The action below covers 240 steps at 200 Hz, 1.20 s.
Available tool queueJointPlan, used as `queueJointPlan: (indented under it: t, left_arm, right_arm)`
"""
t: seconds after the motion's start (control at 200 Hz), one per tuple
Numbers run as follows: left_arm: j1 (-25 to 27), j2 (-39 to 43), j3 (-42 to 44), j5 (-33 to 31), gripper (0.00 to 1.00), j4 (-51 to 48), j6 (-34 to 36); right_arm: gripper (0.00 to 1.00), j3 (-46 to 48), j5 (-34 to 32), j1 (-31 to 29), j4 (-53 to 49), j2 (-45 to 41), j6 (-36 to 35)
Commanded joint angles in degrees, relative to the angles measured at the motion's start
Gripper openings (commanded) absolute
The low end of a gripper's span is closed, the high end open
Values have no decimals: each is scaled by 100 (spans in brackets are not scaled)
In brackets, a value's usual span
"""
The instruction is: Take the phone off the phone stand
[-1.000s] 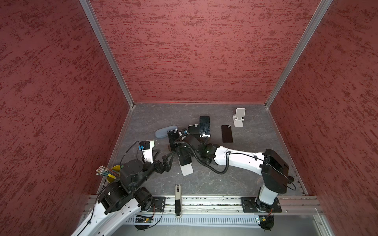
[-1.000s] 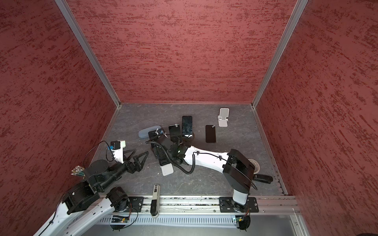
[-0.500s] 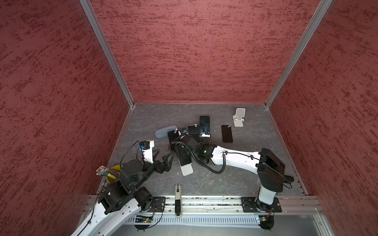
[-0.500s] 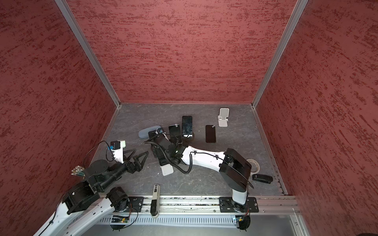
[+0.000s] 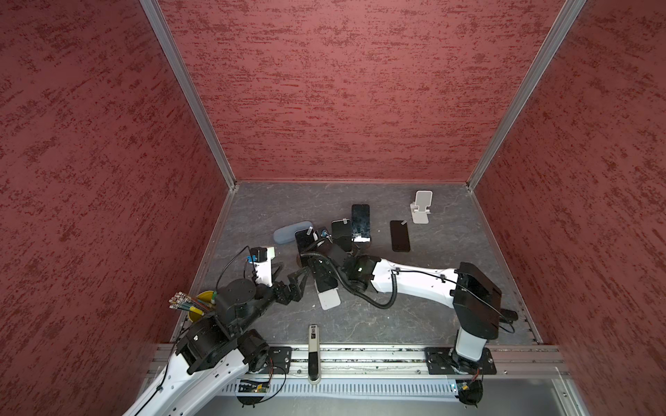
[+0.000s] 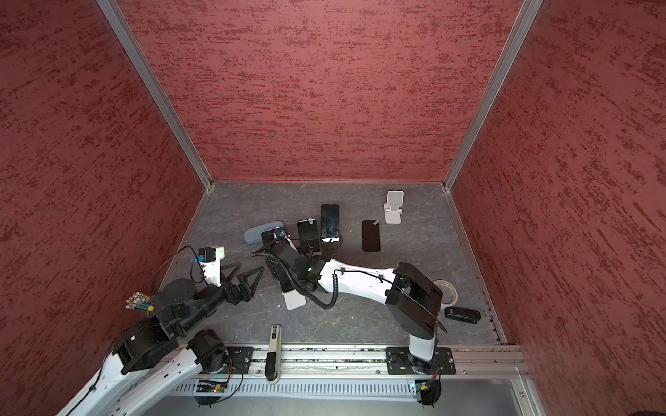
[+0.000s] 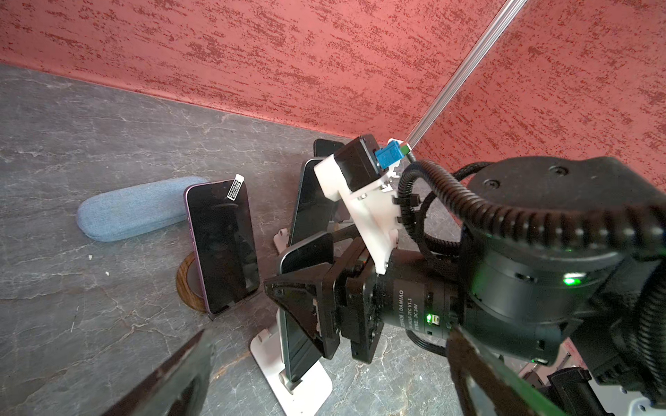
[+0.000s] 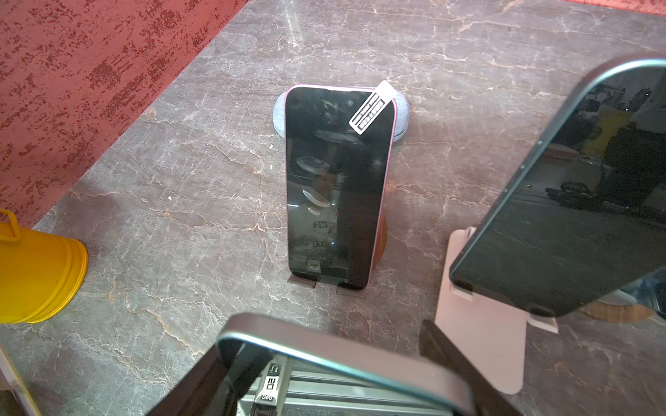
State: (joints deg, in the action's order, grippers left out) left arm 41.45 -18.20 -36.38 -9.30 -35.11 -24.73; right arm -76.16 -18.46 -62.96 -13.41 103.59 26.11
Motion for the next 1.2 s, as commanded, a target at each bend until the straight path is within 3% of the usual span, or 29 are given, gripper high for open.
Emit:
queueJointPlan:
  t: [0.0,0.281,0.571,0.717,0.877,1.198]
  left_arm:
    - [-24,-85,-1,-10,100,71,51]
    - [-23,-367,21,424,99,370,139]
    - [-19,-923,74,541,99,770,21]
    - [-6,-1246,131,767,99,1131,-52]
    - [3,-1492,59,591,99,1229,-36]
    - [10,-1671,-10,612,99,1416,4]
  right_arm:
    - [63,83,-234,-21,125,-442,-130]
    - [61,317,-443,14,1,-903,-318]
    - [60,983,-398,501,5,-1602,-194]
    - [60,1336,-290,976,-100,-2006,-222]
    - [60,1701,-89,1693,-257,-2440,-382]
    - [61,1963,304,3024,-555,-2557,-830]
